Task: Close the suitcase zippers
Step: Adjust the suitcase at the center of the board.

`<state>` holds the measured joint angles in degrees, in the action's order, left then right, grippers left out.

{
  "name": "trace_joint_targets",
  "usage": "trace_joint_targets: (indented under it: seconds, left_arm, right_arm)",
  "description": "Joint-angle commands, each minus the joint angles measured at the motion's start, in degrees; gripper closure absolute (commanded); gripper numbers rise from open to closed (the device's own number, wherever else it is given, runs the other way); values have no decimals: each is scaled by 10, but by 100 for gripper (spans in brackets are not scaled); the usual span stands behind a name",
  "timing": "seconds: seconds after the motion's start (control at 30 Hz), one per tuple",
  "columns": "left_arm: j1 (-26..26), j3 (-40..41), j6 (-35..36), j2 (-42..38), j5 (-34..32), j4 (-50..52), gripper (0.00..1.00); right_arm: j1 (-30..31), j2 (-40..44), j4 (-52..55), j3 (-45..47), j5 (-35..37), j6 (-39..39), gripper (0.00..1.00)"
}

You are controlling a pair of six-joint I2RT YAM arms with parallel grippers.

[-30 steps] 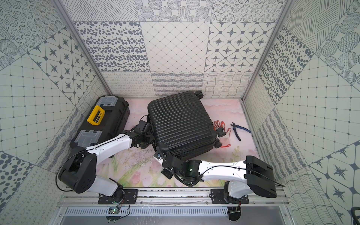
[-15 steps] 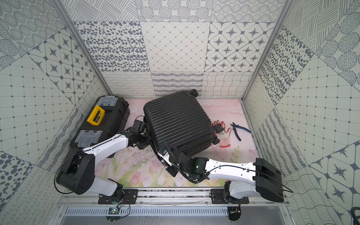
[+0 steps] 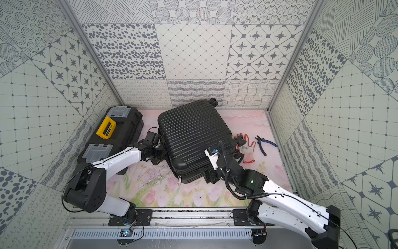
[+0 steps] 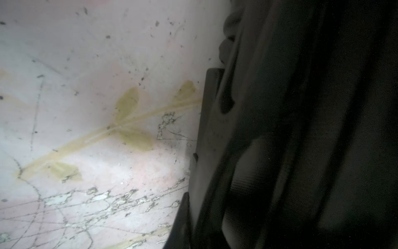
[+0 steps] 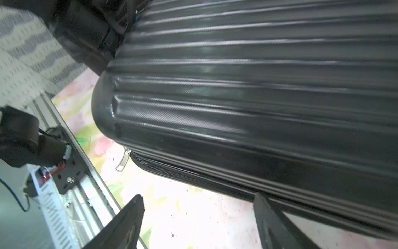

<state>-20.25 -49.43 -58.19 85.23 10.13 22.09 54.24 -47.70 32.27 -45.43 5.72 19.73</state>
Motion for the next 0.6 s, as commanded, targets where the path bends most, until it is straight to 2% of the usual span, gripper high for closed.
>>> trace_joint_targets:
  seconds: [0.0,0.1,0.27,0.47,0.57]
  left_arm:
    - [4,-3,-59,-18,41,-46,100]
    - [-2,1,-75,-30,39,-49,100]
    - [-35,18,-108,-57,22,-55,100]
    - [-73,57,-159,-108,-27,-48,100]
    - [-96,84,-221,-144,-56,-65,100]
  right_arm:
    - [-56,-13,85,-50,-68,110,17]
    - [-119,-36,113,-77,-98,164,17]
    - [-205,-58,30,-64,-198,236,16]
    - [-244,-106,-7,-81,-204,246,17]
    - [-255,-153,-15,-106,-219,221,17]
